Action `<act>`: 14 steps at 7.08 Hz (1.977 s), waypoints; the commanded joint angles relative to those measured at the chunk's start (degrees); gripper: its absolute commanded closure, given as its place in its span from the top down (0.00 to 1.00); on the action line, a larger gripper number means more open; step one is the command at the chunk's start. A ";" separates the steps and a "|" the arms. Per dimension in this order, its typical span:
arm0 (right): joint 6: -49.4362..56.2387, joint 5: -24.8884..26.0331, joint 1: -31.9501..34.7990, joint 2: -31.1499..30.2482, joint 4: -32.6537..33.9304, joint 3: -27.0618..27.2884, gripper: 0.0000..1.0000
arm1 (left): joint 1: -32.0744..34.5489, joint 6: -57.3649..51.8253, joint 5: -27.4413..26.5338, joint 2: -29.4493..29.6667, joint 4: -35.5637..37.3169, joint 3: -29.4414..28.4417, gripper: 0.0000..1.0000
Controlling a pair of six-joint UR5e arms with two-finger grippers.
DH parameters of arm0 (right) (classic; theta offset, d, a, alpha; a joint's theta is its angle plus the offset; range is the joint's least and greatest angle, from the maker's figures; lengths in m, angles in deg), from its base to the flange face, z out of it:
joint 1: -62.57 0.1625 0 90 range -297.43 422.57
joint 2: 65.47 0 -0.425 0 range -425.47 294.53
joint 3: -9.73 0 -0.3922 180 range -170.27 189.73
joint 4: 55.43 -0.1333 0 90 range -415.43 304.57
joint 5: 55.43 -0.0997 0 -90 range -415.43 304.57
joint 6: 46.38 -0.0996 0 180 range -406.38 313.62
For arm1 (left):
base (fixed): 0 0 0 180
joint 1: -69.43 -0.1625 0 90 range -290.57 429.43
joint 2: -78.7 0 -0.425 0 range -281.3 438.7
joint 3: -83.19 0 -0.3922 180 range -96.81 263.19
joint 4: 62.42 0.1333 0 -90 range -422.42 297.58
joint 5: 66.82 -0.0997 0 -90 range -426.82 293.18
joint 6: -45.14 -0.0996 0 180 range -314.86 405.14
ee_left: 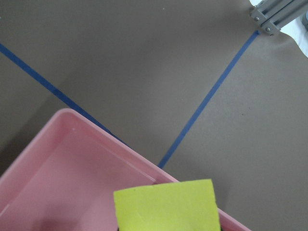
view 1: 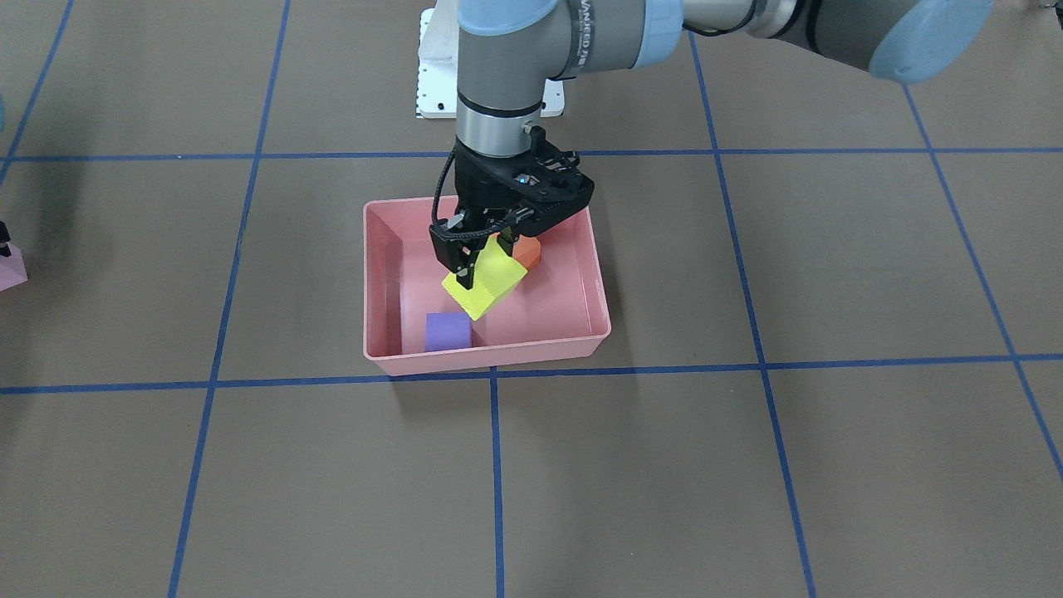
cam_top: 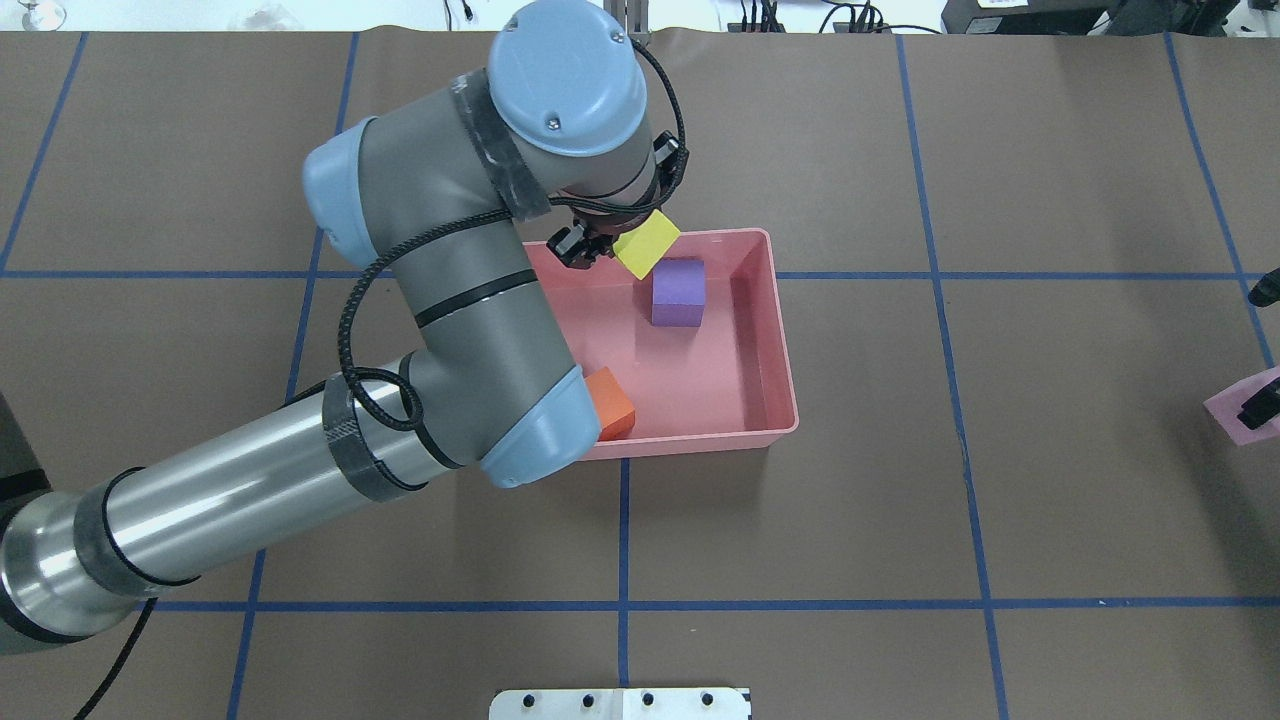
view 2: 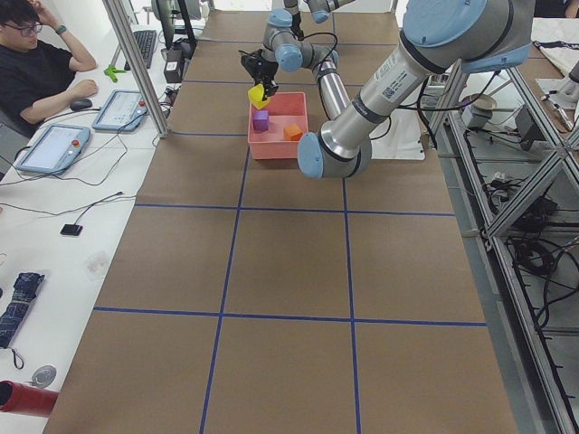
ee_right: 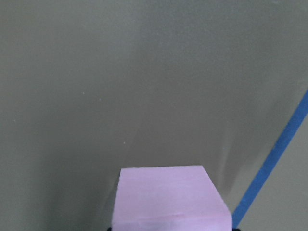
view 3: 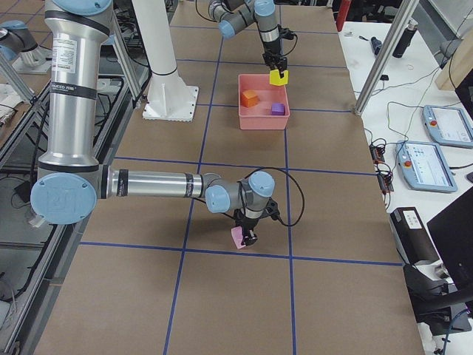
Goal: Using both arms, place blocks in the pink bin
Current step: 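Carry the yellow cube into the bin and release it with the left gripper, then grasp the light pink cube with the right gripper while the left arm withdraws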
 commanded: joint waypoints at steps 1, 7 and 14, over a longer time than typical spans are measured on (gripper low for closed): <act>1.03 0.17 0.17 -0.04 -0.26 0.76 0.00 | -1.98 1.95 -0.30 1.59 -0.17 -1.60 0.00; 0.69 -11.22 13.78 3.64 0.44 5.50 0.00 | -4.47 -0.15 -2.41 1.24 6.81 5.48 1.00; -60.58 -9.11 -3.73 33.14 0.00 8.85 0.00 | 17.23 -57.56 8.13 -25.87 18.47 25.09 1.00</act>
